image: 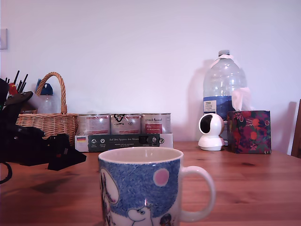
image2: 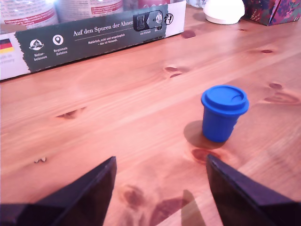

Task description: Pick up the coffee capsules from the table one by one and drop them inside the nearest coffee cup

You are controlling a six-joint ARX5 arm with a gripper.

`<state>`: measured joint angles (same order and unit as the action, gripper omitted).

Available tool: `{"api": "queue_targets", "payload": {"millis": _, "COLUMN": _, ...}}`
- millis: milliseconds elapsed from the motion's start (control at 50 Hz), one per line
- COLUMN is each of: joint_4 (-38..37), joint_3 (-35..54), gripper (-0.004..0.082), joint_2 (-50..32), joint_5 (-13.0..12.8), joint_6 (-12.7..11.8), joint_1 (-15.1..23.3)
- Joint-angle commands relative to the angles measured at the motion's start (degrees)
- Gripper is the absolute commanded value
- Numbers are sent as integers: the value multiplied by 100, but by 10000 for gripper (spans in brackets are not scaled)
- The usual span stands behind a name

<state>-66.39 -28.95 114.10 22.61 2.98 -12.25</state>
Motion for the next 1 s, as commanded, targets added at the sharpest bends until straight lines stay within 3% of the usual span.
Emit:
{"api": "queue_targets", "payload": {"millis": 0, "joint_4": 98, "joint_3": 50, "gripper": 519, "joint_2": -173, "joint_5": -39, "joint_6": -39, "joint_1": 9}}
{"api": "queue_targets", "payload": {"millis": 260, "joint_4": 98, "joint_3": 50, "gripper": 519, "joint_2": -173, "joint_5": -33, "joint_6": -39, "joint_1": 7}}
{"api": "queue_targets", "payload": {"millis": 380, "joint_4": 85, "joint_3": 52, "gripper": 520, "joint_2": -173, "joint_5": 149, "joint_6": -39, "joint_1": -33}}
{"api": "queue_targets", "payload": {"millis": 500, "joint_4": 96, "joint_3": 50, "gripper": 521, "joint_2": -173, "joint_5": 186, "joint_6": -26, "joint_1": -175}}
{"api": "queue_targets", "payload": {"millis": 660, "joint_4": 181, "joint_3": 31, "gripper": 533, "joint_2": -173, "joint_5": 155, "joint_6": 168, "joint_1": -407}}
{"api": "queue_targets", "payload": {"millis": 980, "joint_4": 774, "joint_3": -256, "gripper": 533, "joint_2": -160, "joint_5": 138, "joint_6": 199, "joint_1": -675}}
